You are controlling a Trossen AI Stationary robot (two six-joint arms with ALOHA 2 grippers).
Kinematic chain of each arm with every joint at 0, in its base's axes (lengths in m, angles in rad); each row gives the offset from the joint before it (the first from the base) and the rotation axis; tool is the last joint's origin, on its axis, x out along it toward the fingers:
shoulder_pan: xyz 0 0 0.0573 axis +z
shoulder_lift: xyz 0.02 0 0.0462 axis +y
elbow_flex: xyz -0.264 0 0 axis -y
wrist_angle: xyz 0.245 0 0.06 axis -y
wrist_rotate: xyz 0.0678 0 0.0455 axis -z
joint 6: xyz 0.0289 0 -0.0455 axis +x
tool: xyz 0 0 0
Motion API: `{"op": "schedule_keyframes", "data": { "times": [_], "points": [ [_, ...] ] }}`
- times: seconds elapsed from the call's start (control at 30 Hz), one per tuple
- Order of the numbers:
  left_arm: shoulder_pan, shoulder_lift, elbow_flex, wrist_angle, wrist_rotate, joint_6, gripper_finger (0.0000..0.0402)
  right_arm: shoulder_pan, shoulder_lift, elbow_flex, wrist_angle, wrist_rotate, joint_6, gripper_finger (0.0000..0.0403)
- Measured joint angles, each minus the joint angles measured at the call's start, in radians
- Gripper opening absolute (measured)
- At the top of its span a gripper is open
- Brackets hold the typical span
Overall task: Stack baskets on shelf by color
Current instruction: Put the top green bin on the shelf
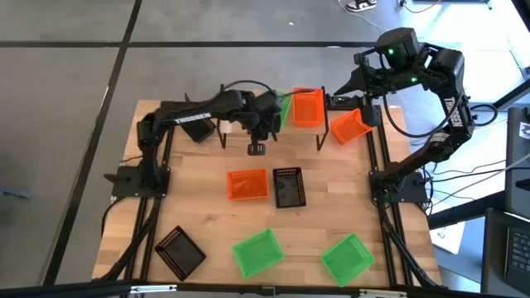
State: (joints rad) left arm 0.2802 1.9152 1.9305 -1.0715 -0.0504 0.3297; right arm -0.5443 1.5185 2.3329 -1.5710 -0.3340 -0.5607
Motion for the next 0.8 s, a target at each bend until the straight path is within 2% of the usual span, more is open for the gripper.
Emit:
{"op": "schedule_keyframes", "data": {
  "times": [0.3, 0.8],
  "points": [
    [0.014, 0.046, 0.0, 0.076, -0.027, 0.098, 0.0, 0.0, 0.0, 0.0, 0.0, -0.008, 0.001, 0.0122],
    [0.068, 0.045, 0.0, 0.242, -0.01, 0.108, 0.0, 0.0, 0.0, 0.0, 0.0, -0.008, 0.0, 0.0122]
  ]
}}
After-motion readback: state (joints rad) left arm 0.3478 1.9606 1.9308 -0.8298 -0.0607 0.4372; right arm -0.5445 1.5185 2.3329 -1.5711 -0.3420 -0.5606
